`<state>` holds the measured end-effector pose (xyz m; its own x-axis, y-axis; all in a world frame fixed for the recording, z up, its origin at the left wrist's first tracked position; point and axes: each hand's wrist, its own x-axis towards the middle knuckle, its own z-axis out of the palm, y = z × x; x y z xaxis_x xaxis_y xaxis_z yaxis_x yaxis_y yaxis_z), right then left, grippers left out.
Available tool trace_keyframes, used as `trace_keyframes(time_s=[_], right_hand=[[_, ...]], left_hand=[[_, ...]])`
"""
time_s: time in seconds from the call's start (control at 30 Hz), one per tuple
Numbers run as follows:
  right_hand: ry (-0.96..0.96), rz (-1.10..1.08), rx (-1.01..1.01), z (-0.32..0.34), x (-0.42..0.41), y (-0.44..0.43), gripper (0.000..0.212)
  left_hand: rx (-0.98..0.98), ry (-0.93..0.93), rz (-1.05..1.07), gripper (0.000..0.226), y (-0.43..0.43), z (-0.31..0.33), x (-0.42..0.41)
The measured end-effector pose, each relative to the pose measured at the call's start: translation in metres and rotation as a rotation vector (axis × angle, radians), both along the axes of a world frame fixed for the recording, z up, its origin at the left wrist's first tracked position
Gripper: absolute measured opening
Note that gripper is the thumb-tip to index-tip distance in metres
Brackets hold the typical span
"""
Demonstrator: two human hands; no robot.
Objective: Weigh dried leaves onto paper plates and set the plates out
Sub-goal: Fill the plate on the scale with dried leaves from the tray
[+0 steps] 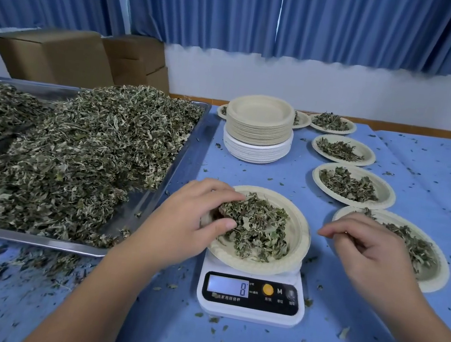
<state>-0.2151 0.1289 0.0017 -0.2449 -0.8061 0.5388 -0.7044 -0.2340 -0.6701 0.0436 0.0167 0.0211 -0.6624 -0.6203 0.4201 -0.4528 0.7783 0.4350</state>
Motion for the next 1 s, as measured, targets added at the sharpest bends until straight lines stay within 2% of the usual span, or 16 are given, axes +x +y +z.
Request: trace_keyframes(time_s=[0.2,0.43,0.63,0.77,1.0], right_hand=[[0.064,-0.017,-0.025,0.003,0.002,-0.001,0.04],[0.059,-0.015,-0.031,0.003,0.004,0.001,0.037],[0.054,-0.02,-0.027,0.005,0.004,0.002,0.038],[0.047,-0.012,-0.021,0.004,0.003,0.001,0.04],[0.053,-0.007,-0.032,0.007,0.006,0.002,0.028]], left_hand=[[-0.071,-0.128,-0.001,0.043,-0.002,0.008,-0.009],[-0.046,-0.108,-0.016,0.04,0.002,0.003,-0.013],[-0.048,-0.039,-0.004,0.028,0.0,0.0,-0.015],[0.013,0.095,0.05,0.024,0.0,0.001,-0.014],[0.38,0.562,0.133,0.03,0.004,0.01,-0.009]])
